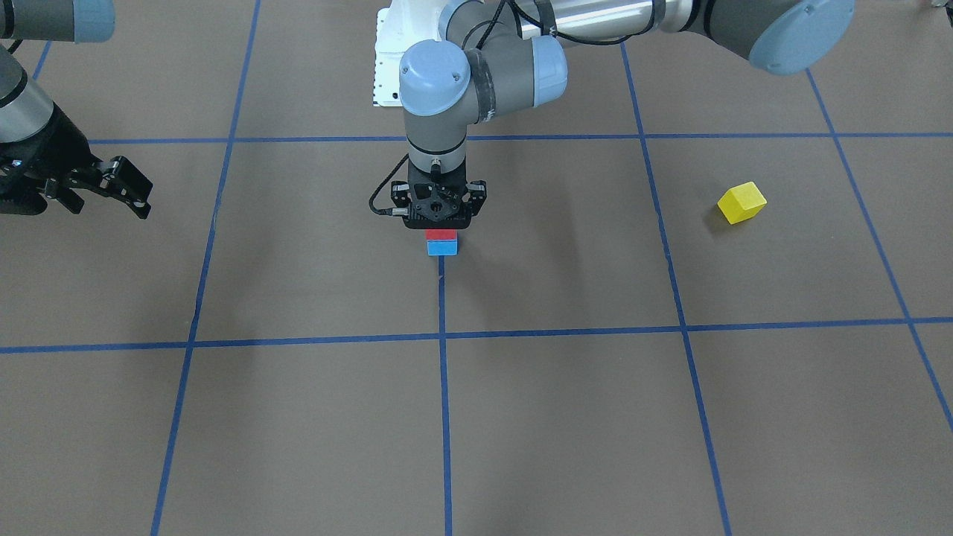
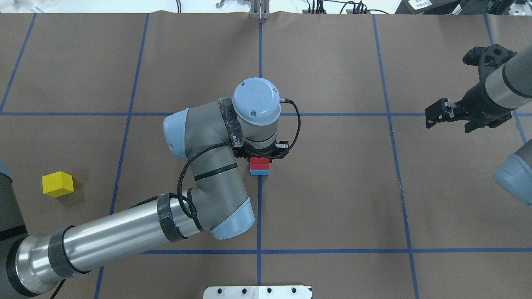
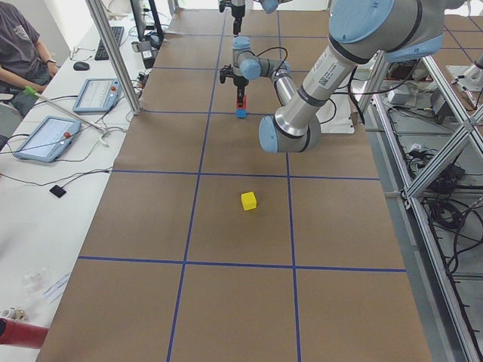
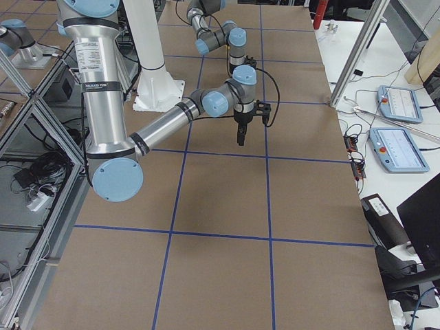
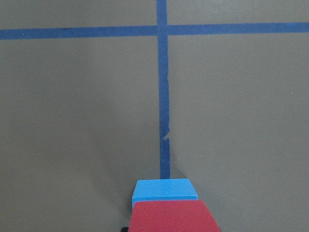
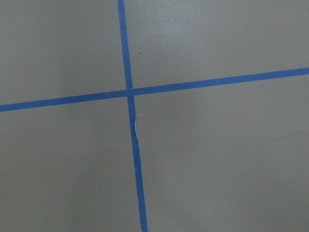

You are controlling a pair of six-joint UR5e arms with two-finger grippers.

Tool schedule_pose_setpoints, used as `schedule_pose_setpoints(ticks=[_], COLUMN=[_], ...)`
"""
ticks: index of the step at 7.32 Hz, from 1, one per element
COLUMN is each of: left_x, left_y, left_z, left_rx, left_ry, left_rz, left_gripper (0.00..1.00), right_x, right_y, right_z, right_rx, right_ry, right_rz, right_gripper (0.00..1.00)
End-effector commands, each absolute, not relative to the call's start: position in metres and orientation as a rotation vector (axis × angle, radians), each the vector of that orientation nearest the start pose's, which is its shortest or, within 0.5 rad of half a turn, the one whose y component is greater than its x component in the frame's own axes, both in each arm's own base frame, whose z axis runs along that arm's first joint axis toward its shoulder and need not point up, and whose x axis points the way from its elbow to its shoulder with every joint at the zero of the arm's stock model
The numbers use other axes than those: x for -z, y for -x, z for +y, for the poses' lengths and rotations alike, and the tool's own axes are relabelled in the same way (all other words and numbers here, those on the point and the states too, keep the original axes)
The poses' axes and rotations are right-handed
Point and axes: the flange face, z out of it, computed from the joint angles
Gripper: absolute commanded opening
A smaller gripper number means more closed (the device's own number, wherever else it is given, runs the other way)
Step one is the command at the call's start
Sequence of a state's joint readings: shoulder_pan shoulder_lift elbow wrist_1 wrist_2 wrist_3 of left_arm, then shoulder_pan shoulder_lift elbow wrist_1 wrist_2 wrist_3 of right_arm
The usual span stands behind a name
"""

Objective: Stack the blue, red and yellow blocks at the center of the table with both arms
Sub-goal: 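Lower the red cube onto the blue cube and open the left gripper, then move the left gripper back toward the yellow cube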

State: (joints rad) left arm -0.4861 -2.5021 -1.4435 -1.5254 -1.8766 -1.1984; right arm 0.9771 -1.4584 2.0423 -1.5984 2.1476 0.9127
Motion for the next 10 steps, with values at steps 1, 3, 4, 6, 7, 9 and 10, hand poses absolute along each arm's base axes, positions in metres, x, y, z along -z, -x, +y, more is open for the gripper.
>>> schedule_pose_setpoints(ticks=[1, 3, 4, 6, 7, 9, 10], left_x=[-0.133, -0.132, -0.13, -0.092, -0.086, -0.185, -0.226], left_y=[-0.617, -0.617, -0.615, -0.567, -0.528, -0.424, -0.387], left_z=[-0.441, -0.44, -0.439, -0.423, -0.411, -0.355, -0.341], left_rx=[-0.001, 0.0, -0.001, 0.001, 0.005, 0.004, 0.022], left_ry=[-0.059, -0.06, -0.059, -0.072, -0.091, -0.092, -0.078], left_rz=[0.8, 0.798, 0.8, 0.816, 0.84, 0.843, 0.807], left_gripper=[0.97, 0.99, 0.99, 0.99, 0.99, 0.99, 0.99], right_x=[-0.387, -0.386, -0.386, -0.387, -0.387, -0.387, -0.388], right_y=[0.217, 0.218, 0.218, 0.217, 0.217, 0.216, 0.215], right_z=[-0.462, -0.462, -0.462, -0.462, -0.462, -0.463, -0.463], right_rx=[-0.143, -0.141, -0.141, -0.143, -0.143, -0.144, -0.146], right_ry=[-0.01, -0.01, -0.01, -0.01, -0.009, -0.01, -0.01], right_rz=[-0.779, -0.78, -0.78, -0.779, -0.779, -0.779, -0.778], right_gripper=[1.0, 1.0, 1.0, 1.0, 1.0, 1.0, 1.0])
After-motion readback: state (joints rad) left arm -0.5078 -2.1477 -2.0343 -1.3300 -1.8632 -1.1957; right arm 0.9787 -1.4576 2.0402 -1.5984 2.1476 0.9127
